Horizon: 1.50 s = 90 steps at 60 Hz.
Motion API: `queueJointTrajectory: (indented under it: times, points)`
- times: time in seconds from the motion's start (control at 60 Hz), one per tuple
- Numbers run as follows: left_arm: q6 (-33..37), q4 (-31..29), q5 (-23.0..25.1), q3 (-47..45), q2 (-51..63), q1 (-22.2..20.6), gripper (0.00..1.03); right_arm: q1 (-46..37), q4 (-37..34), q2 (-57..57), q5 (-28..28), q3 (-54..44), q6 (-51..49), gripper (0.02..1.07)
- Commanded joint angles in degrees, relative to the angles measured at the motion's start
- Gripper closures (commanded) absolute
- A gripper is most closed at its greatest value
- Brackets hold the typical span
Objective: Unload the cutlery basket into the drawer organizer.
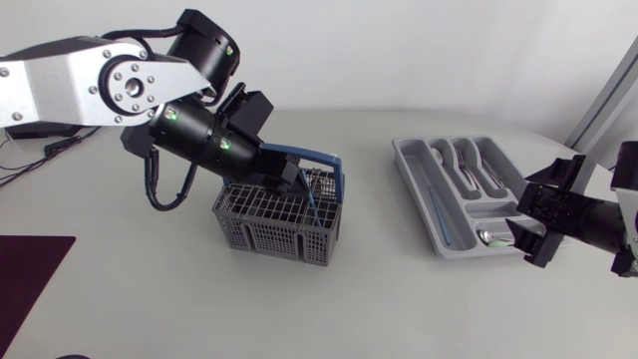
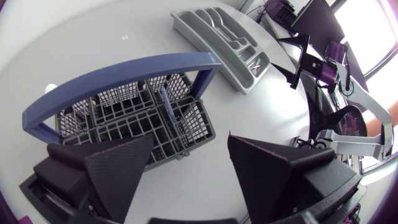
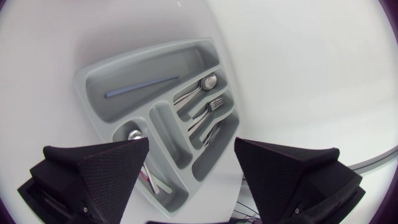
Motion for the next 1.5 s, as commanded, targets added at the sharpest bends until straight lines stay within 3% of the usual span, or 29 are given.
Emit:
queueJointTrajectory:
  times: [0.0, 0.183, 0.617, 0.783, 1.1, 1.283, 1.483]
  points:
    - [-1.7, -0.1, 0.0, -1.0, 1.2, 0.4, 0.14, 1.3, -3.0, -1.1, -1.0, 0.5, 6.5, 0.08]
    - [-1.7, 5.1, 0.2, -3.6, 1.2, 0.7, 0.14, 2.9, -7.4, -3.3, -4.5, -0.8, 13.7, 0.08]
    - [-4.5, 22.4, -0.5, -10.6, 3.0, -0.1, 0.18, 6.8, -6.9, -6.7, -11.1, -7.3, 23.2, 0.08]
    - [-6.1, 24.9, -1.3, -11.0, 3.8, 0.3, 0.23, 9.7, -6.2, -7.2, -11.2, -8.1, 25.9, 0.08]
    - [-7.3, 28.4, -2.3, -12.3, 4.3, 0.4, 0.67, 11.1, -4.5, -6.8, -11.4, -9.2, 27.3, 0.08]
    - [-7.3, 28.9, -3.5, -12.0, 5.3, 0.0, 0.79, 11.4, -3.8, -6.2, -11.4, -9.4, 27.3, 0.08]
    - [-7.3, 29.9, -3.7, -12.2, 5.6, 0.1, 0.79, 12.3, -3.8, -6.2, -11.2, -9.7, 27.3, 0.08]
